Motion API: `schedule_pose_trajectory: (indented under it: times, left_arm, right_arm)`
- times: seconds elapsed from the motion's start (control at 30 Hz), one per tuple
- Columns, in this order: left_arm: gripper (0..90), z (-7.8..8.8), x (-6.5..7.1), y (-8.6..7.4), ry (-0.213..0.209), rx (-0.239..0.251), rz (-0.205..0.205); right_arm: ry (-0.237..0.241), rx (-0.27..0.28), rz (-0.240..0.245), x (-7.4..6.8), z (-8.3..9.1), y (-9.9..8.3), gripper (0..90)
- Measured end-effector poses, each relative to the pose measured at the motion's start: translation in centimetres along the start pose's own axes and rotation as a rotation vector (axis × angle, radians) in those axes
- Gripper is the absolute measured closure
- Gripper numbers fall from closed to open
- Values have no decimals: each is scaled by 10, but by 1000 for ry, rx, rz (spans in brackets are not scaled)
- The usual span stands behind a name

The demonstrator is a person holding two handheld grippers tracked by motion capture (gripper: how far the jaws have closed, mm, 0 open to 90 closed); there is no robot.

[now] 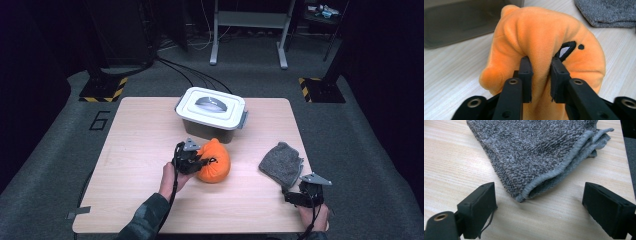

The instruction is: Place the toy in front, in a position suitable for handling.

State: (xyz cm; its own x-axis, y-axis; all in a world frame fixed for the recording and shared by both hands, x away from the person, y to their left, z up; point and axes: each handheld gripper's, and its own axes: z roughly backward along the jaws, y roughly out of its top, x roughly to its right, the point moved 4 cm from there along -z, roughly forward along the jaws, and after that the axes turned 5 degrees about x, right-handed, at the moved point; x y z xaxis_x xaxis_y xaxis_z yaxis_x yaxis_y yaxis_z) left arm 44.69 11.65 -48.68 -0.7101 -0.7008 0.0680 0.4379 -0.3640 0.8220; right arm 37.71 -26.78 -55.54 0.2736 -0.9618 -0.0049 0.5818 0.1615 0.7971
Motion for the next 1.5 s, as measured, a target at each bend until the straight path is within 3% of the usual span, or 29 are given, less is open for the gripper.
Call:
schedule_pose_trajectory:
  times: [0.2, 0.43, 0.53, 0.57, 0.7, 0.8, 0.83, 1.03, 1.17, 1.2, 1.27, 1.33, 1.37, 1.47, 1.5]
  left_arm:
    - [791, 8, 6, 0, 29, 38, 29]
    - [793, 20, 16, 0, 58, 39, 72]
    - [791, 22, 19, -1, 68, 38, 106]
    - [790, 25, 22, -3, 73, 53, 152]
    - [758, 21, 29, -11, 69, 39, 176]
    - [696, 21, 28, -12, 72, 29, 162]
    - [675, 23, 25, -11, 60, 9, 138]
    - [422, 32, 19, -7, 24, 1, 98]
    - [360, 40, 11, -2, -9, 23, 93]
    - [355, 43, 8, 0, 7, 23, 90]
    - [338, 48, 0, 6, -25, 39, 96]
    - [329, 51, -11, 12, -12, 50, 76]
    - [328, 51, -16, 15, -38, 55, 85]
    - [308, 47, -27, 18, -38, 32, 78]
    - [306, 39, -34, 20, -55, 2, 63]
  right_arm:
    - [0, 0, -1, 0, 0, 0, 113]
    - [0, -4, 4, 0, -1, 0, 113]
    - [1, -5, 4, 0, -1, 0, 112]
    - [0, -6, -1, 0, 0, 0, 112]
    - [0, -5, 5, 0, -1, 0, 112]
    - [-1, -4, 6, 0, -1, 0, 112]
    - [-1, -4, 5, 0, -1, 0, 112]
    - [-2, -5, 4, 0, -1, 0, 113]
    - [-3, -4, 5, 0, -1, 0, 112]
    - [-3, -4, 5, 0, -1, 0, 113]
    - [-4, -4, 5, 0, -1, 0, 112]
    - [-2, -4, 7, 0, -1, 0, 112]
    - [-2, -4, 6, 0, -1, 0, 112]
    - [-1, -4, 6, 0, -1, 0, 112]
    - [-1, -4, 7, 0, -1, 0, 112]
